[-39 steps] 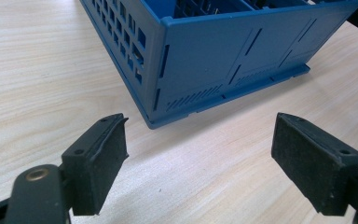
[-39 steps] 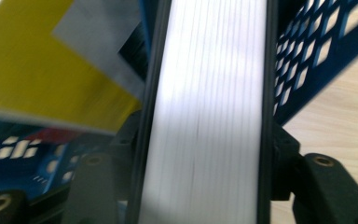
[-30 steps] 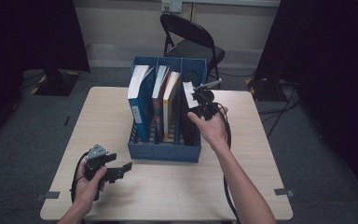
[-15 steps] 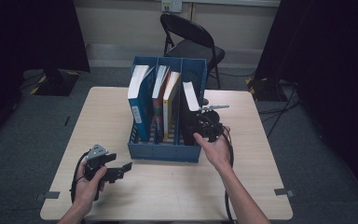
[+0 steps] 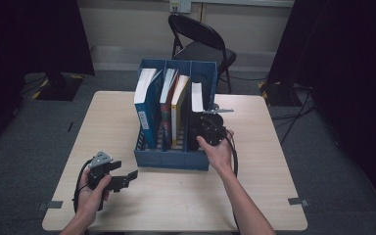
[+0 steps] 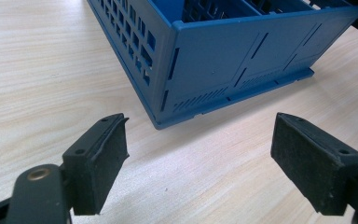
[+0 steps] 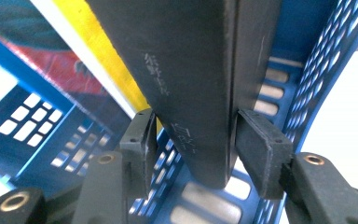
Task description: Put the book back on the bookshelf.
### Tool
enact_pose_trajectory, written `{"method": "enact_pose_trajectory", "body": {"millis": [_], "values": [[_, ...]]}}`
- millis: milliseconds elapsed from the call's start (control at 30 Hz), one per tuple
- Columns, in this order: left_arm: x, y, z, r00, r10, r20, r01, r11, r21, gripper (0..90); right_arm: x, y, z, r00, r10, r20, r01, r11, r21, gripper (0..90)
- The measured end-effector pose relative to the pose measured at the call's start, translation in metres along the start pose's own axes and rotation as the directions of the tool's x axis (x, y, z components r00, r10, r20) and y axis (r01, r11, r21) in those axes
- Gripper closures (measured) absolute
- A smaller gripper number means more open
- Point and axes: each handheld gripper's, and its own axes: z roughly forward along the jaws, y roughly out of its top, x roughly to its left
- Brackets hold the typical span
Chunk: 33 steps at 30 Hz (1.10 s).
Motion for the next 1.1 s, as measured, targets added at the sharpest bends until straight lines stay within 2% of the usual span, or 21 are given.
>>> {"method": "enact_pose_trajectory", "body": {"millis": [300, 700, 867, 933, 1000, 1100], "values": [[0.0, 0.0, 0.001, 1.0, -0.009, -0.002, 0.009, 0.9999, -0.005, 18.3, -0.003, 0.009, 0.013, 1.0, 0.003, 0.002, -0.003, 1.0, -0.019, 47.9], [0.0, 0.001, 0.003, 0.9998, -0.017, -0.004, 0.017, 0.9998, -0.007, 18.3, -0.006, 0.018, 0.022, 1.0, -0.01, 0.0, 0.01, 1.0, -0.024, 47.1], [-0.001, 0.002, 0.004, 0.9999, -0.012, -0.003, 0.012, 0.9999, 0.001, 18.3, -0.006, 0.016, 0.022, 1.0, -0.001, -0.001, 0.0, 0.999, -0.034, 47.1], [-0.001, 0.001, 0.004, 0.9999, -0.014, -0.003, 0.014, 0.9999, -0.001, 18.3, -0.004, 0.015, 0.021, 1.0, -0.008, 0.005, 0.009, 0.999, -0.044, 44.7], [0.0, 0.002, 0.005, 0.9999, -0.013, -0.004, 0.013, 0.9999, 0.003, 18.4, -0.005, 0.016, 0.02, 0.9997, 0.003, -0.023, -0.004, 0.999, -0.054, 38.9], [-0.001, 0.002, 0.006, 0.9999, -0.015, -0.004, 0.015, 0.9999, 0.0, 18.4, -0.001, 0.018, 0.021, 1.0, -0.001, 0.004, 0.002, 0.998, -0.062, 40.5]]}}
